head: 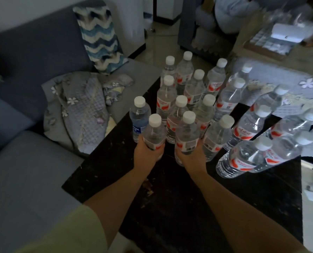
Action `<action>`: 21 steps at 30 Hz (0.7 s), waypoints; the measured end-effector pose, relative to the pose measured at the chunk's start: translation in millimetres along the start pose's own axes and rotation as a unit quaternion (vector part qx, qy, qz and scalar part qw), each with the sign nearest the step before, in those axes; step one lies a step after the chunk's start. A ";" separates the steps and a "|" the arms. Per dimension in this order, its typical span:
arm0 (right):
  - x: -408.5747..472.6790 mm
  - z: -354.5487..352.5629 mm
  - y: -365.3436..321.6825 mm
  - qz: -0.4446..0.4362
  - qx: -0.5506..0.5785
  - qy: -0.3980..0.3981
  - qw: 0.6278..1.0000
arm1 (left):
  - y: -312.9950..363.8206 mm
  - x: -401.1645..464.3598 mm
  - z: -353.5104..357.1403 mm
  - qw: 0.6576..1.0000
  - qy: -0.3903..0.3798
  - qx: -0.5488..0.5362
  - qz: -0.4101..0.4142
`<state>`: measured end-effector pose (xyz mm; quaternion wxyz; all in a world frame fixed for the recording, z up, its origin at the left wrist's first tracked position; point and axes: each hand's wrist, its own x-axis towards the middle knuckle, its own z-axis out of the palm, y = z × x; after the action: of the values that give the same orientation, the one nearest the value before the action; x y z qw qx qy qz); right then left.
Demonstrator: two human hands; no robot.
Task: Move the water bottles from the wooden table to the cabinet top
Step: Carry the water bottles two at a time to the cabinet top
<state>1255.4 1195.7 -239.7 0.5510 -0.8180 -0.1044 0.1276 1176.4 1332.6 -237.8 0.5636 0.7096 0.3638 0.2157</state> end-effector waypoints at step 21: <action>-179.6 -60.9 4.1 0.140 -0.041 0.173 0.974 | 27.4 -99.1 -33.9 0.933 -0.350 0.061 0.057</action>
<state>1105.5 1085.0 -204.7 0.5036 -0.8560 0.1031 0.0553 1095.9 1276.3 -192.1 0.5974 0.7928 0.1148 -0.0377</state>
